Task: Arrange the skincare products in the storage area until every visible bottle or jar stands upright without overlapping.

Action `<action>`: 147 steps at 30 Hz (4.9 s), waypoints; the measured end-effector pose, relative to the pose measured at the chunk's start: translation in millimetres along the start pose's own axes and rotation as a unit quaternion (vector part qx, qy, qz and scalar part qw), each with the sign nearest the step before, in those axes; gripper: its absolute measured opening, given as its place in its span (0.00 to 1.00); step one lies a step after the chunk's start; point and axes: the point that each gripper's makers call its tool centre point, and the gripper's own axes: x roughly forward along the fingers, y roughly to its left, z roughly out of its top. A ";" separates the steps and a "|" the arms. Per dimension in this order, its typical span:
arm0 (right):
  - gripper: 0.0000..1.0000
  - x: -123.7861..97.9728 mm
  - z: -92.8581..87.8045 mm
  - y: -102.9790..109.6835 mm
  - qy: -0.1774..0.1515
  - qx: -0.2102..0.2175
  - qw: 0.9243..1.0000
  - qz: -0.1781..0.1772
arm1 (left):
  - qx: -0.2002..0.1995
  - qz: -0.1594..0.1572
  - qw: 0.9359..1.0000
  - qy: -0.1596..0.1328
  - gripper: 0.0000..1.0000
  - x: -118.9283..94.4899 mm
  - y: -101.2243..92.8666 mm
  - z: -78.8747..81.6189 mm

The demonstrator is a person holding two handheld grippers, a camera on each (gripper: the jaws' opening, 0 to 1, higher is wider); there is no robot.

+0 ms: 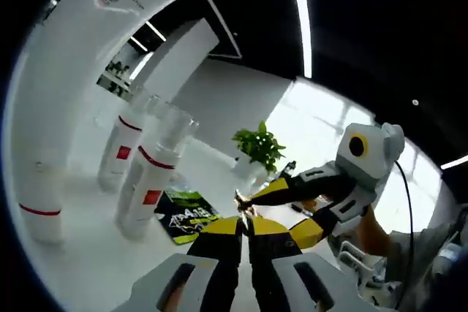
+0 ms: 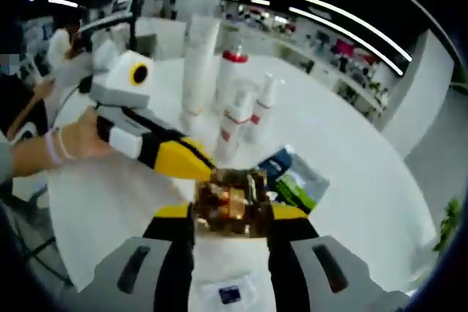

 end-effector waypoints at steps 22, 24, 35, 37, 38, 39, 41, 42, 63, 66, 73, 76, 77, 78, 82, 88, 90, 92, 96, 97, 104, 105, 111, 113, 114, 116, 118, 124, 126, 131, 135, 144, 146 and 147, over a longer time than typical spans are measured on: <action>0.29 -68.7 13.8 -3.2 -0.093 0.066 0.978 0.177 | -0.006 -0.163 0.985 0.049 0.00 -5.0 -55.6 -3.7; 0.20 -65.8 -7.5 5.7 -0.046 0.053 0.980 0.188 | -0.001 -0.172 0.983 0.055 0.00 -4.2 -61.5 -7.8; 0.00 -64.4 -8.8 23.3 -0.086 0.126 0.964 0.217 | 0.045 -0.157 0.986 0.017 0.04 -4.2 -60.3 -3.4; 0.00 -67.7 6.4 13.0 -0.134 0.175 0.951 0.219 | 0.045 -0.150 0.988 0.014 0.12 -3.2 -58.5 -2.3; 0.00 -69.4 12.0 9.1 -0.151 0.197 0.944 0.219 | 0.044 -0.142 0.989 0.010 0.19 -2.2 -56.2 -1.5; 0.00 -71.6 19.3 3.1 -0.173 0.228 0.933 0.217 | 0.043 -0.135 0.990 0.008 0.24 -0.7 -53.8 -1.4; 0.00 -76.4 31.6 -4.9 -0.219 0.248 0.920 0.210 | 0.039 -0.136 0.990 0.010 0.22 0.3 -51.7 -1.7; 0.00 -77.4 35.2 -7.0 -0.229 0.264 0.914 0.205 | 0.034 -0.141 0.989 0.009 0.21 0.3 -51.1 -0.8; 0.00 -35.7 24.1 13.7 -0.281 0.409 0.844 0.203 | -0.051 -0.117 0.990 -0.053 0.01 -14.2 -25.4 34.9; 0.00 -30.7 13.5 36.7 -0.241 0.372 0.868 0.225 | -0.041 -0.108 0.992 -0.055 0.01 -11.6 -23.7 34.4; 0.01 -35.3 9.4 27.3 -0.267 0.370 0.864 0.213 | -0.039 -0.104 0.992 -0.055 0.01 -10.7 -24.4 33.6; 0.01 -36.4 9.2 24.0 -0.270 0.387 0.853 0.222 | -0.053 -0.105 0.991 -0.059 0.01 -11.5 -21.8 35.6; 0.01 -36.2 9.1 22.6 -0.271 0.393 0.850 0.222 | -0.053 -0.103 0.991 -0.059 0.01 -11.0 -21.7 35.5; 0.00 -36.4 9.2 21.7 -0.273 0.395 0.848 0.222 | -0.051 -0.098 0.992 -0.059 0.01 -10.2 -20.3 35.0; 0.01 -40.9 14.4 17.2 -0.297 0.407 0.833 0.230 | -0.052 -0.084 0.994 -0.053 0.01 -9.3 -23.3 25.8; 0.01 -42.3 16.7 11.2 -0.307 0.420 0.822 0.230 | -0.052 -0.082 0.994 -0.053 0.01 -9.7 -24.7 25.0; 0.01 -41.9 16.9 10.4 -0.307 0.426 0.820 0.231 | -0.050 -0.081 0.994 -0.053 0.01 -9.5 -25.0 24.5; 0.00 -41.9 17.1 8.8 -0.309 0.427 0.819 0.227 | -0.051 -0.078 0.994 -0.051 0.01 -9.0 -24.5 23.3; 0.01 -43.8 18.5 6.5 -0.318 0.426 0.816 0.228 | -0.042 -0.073 0.995 -0.048 0.01 -10.9 -23.8 22.2; 0.02 -43.7 18.5 6.2 -0.318 0.426 0.816 0.228 | -0.042 -0.074 0.995 -0.048 0.01 -10.8 -24.3 21.9; 0.05 -42.3 16.6 3.7 -0.319 0.432 0.813 0.225 | -0.041 -0.073 0.995 -0.047 0.01 -9.9 -24.7 20.8; 0.05 -42.4 16.6 3.4 -0.319 0.433 0.812 0.226 | -0.041 -0.073 0.995 -0.047 0.01 -9.9 -24.8 20.9; 0.00 -39.8 13.8 -1.1 -0.315 0.445 0.810 0.216 | -0.020 -0.060 0.997 -0.039 0.01 -7.5 -21.6 19.5; 0.00 -39.8 14.3 -2.7 -0.316 0.448 0.809 0.213 | 0.008 -0.044 0.998 -0.034 0.02 -7.0 -16.4 19.4; 0.00 -40.4 14.9 -4.4 -0.319 0.449 0.808 0.211 | 0.030 -0.030 0.999 -0.027 0.02 -6.4 -13.4 17.6; 0.00 -40.8 15.5 -7.1 -0.318 0.451 0.807 0.211 | 0.057 -0.008 0.998 -0.015 0.04 -5.9 -8.1 15.3; 0.00 -40.9 15.4 -12.4 -0.316 0.456 0.805 0.208 | 0.089 0.018 0.996 -0.011 0.04 -5.7 -3.2 14.1; 0.00 -45.3 13.1 -52.8 -0.340 0.477 0.789 0.184 | 0.122 0.057 0.991 0.010 0.05 -4.7 8.6 9.5; 0.00 -41.6 7.9 -70.9 -0.341 0.497 0.780 0.169 | 0.121 0.062 0.991 0.013 0.10 -4.2 10.5 8.7; 0.00 -28.2 -2.2 -115.6 -0.319 0.571 0.732 0.191 | 0.128 0.067 0.989 0.024 0.12 -2.0 10.7 5.1; 0.00 6.4 -22.9 -151.0 -0.261 0.606 0.739 0.134 | 0.146 0.060 0.986 0.052 0.13 4.6 4.2 -8.7; 0.00 47.4 -82.6 -149.7 -0.164 0.635 0.742 0.140 | 0.172 0.068 0.979 0.082 0.15 13.9 6.5 -26.3; 0.00 42.1 -93.4 -159.6 -0.170 0.643 0.739 0.109 | 0.173 0.076 0.978 0.086 0.15 13.3 11.7 -28.7; 0.00 34.5 -93.8 -160.0 -0.178 0.645 0.734 0.118 | 0.172 0.078 0.978 0.088 0.15 12.8 13.2 -29.8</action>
